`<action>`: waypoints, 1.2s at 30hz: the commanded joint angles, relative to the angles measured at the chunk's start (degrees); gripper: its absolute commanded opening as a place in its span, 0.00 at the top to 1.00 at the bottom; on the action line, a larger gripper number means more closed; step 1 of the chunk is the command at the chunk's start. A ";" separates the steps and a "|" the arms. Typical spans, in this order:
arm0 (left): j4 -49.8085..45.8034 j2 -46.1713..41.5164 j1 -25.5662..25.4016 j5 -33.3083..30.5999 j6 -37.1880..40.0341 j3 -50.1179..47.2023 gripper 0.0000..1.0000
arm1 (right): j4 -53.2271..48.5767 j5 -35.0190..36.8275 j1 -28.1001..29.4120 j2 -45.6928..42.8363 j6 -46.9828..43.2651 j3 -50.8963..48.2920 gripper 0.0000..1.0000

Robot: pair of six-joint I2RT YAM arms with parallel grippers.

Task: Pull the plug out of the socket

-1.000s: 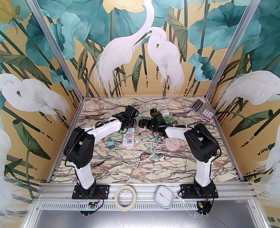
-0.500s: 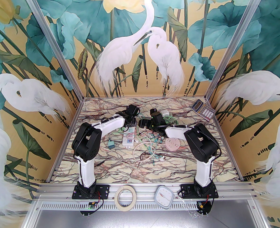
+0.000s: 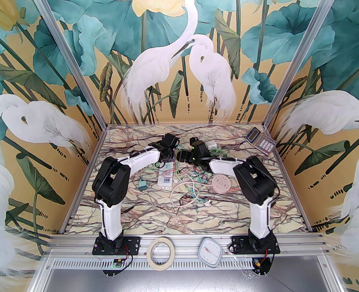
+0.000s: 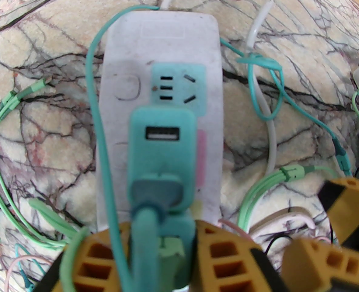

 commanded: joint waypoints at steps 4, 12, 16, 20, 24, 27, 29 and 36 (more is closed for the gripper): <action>0.83 -1.69 -1.37 4.86 0.27 -2.24 0.87 | -4.75 -7.98 -1.33 8.65 3.01 9.08 0.45; 1.50 -1.50 -2.02 7.30 0.12 -2.60 0.88 | -9.46 -8.90 -2.18 14.10 1.69 18.08 0.48; 1.20 -1.57 -2.07 7.66 0.38 -2.52 0.88 | -11.61 -10.85 -2.21 17.90 2.58 21.53 0.61; 1.14 -1.49 -2.07 8.56 0.43 -2.16 0.88 | -11.48 -11.75 -1.97 18.78 3.15 19.79 0.59; 1.36 -1.28 -2.07 9.13 0.42 -1.80 0.88 | -12.15 -13.20 -1.83 17.93 2.27 18.21 0.59; 1.54 -1.31 -2.10 9.80 0.38 -1.42 0.88 | -13.23 -13.24 -1.01 17.10 1.71 16.99 0.59; 2.09 -1.64 -2.20 10.86 0.20 -1.45 0.88 | -13.05 -13.50 -0.05 16.64 2.23 15.74 0.61; 1.98 -2.52 -4.01 12.14 0.67 -1.12 0.89 | -12.26 -10.13 2.34 13.42 3.72 10.76 0.61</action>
